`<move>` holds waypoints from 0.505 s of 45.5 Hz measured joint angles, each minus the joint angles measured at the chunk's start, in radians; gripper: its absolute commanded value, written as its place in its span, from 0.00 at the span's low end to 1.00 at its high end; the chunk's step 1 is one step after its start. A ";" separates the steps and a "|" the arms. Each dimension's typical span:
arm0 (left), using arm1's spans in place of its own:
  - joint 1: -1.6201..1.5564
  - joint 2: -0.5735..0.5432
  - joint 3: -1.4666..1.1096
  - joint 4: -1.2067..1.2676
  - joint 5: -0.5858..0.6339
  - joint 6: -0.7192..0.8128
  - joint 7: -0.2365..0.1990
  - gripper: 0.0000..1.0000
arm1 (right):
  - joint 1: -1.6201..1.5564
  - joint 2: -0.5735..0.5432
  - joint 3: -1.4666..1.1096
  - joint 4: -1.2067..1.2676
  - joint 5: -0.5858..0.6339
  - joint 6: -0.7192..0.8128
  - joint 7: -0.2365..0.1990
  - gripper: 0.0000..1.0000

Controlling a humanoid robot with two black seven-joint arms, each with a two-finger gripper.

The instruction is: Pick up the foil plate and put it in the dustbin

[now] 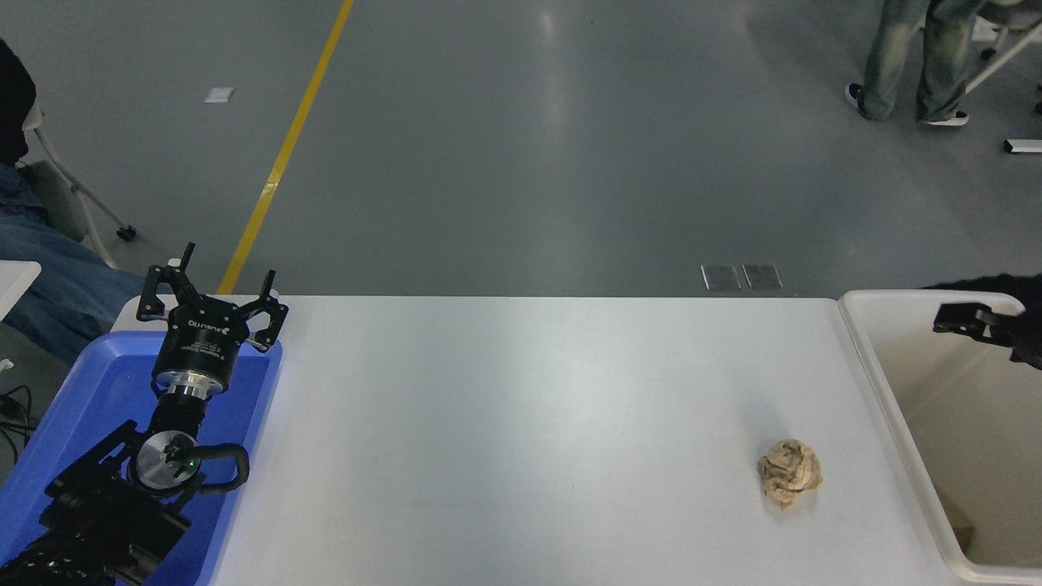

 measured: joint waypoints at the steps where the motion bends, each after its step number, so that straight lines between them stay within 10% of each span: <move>1: 0.000 0.000 0.000 0.000 0.000 0.000 0.000 1.00 | 0.031 0.009 -0.012 0.023 0.001 0.023 0.000 1.00; 23: 0.003 0.000 -0.001 0.001 -0.001 0.002 -0.001 1.00 | 0.646 0.276 -0.129 0.451 0.279 0.320 -0.002 1.00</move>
